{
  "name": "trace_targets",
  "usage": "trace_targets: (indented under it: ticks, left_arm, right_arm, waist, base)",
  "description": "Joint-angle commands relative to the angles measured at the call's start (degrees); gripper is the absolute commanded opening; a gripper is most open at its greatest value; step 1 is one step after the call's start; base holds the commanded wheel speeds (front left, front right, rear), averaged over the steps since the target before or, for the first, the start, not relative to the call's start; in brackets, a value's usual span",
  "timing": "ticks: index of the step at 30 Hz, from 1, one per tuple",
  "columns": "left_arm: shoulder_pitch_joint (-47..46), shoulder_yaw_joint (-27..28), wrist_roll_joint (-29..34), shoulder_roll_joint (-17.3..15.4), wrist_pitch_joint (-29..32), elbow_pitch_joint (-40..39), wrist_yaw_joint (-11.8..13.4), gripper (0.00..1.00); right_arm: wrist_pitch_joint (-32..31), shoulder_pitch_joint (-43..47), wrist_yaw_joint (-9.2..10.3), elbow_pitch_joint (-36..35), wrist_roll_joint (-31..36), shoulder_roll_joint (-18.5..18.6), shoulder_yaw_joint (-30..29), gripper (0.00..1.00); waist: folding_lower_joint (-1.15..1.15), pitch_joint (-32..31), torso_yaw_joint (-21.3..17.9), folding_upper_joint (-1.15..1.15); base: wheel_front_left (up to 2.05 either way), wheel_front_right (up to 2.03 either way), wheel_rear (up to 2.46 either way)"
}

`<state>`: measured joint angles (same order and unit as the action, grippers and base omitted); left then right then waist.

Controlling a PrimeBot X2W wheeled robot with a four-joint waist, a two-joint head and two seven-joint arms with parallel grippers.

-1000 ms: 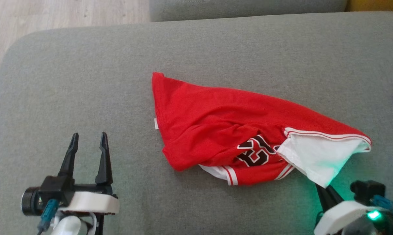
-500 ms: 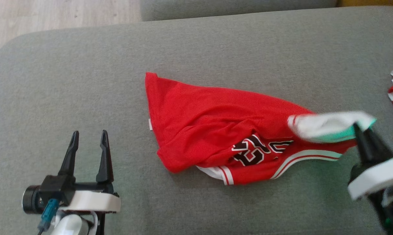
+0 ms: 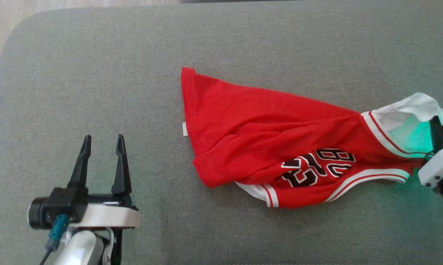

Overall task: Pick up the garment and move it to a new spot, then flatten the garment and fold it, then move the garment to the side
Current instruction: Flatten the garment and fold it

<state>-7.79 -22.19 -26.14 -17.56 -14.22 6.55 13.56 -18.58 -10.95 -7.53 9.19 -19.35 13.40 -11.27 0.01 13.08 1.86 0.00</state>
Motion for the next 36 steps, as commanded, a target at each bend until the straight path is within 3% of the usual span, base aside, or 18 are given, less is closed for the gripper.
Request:
trace_targets:
  ticks: [1,3,4,5,10,17,28,36]
  left_arm:
    - [-2.43,2.04,0.75,-0.71,-0.6,-1.32,-0.15,1.0]
    - [-2.83,2.04,0.82,-0.6,-0.63,-0.93,-0.38,1.0]
    - [-3.02,2.07,0.85,-0.55,-0.64,-0.73,-0.5,1.0]
    - [-3.15,2.12,0.88,-0.5,-0.65,-0.55,-0.58,1.0]
    - [-3.14,2.61,0.94,-0.28,-0.71,0.29,-0.78,1.0]
    - [-1.81,3.52,1.2,-0.31,-0.75,0.36,-0.42,1.0]
    - [0.94,3.85,1.07,-1.58,-0.05,-0.81,0.63,1.0]
    - [2.11,3.77,0.82,-2.3,1.22,-1.87,1.35,1.0]
  right_arm:
    - [1.09,-1.67,0.04,0.03,-0.6,1.38,0.55,0.0]
    - [3.03,-2.81,0.04,3.68,-1.26,1.33,0.71,0.0]
    - [4.1,-3.25,0.04,5.27,-1.51,1.32,0.78,0.29]
    - [5.39,-3.65,0.04,6.46,-1.68,1.25,0.77,1.0]
    - [12.77,-4.02,0.04,8.37,-1.65,1.16,1.63,1.0]
    - [21.4,-0.07,0.04,0.04,1.39,0.7,3.51,1.0]
    - [17.57,11.68,0.04,-19.56,5.92,-5.24,7.62,1.0]
    - [15.51,15.38,0.04,-24.63,5.54,-7.03,10.74,1.0]
  waist:
    - [-0.01,0.59,0.41,0.0]
    - [-0.01,0.96,0.55,0.0]
    - [-0.01,1.07,0.58,0.0]
    - [-0.01,1.13,0.58,0.0]
    - [-0.01,0.45,0.1,0.0]
    - [-0.01,-1.56,-0.92,0.0]
    - [-0.01,-4.6,-1.95,0.0]
    - [-0.01,-5.18,-2.53,0.0]
  base:
    - [0.0,0.0,0.0]
    - [0.0,0.0,0.0]
    - [0.0,0.0,0.0]
    - [0.0,0.0,0.0]
    - [0.0,0.0,0.0]
    - [0.0,0.0,0.0]
    - [0.0,0.0,0.0]
    - [0.0,0.0,0.0]
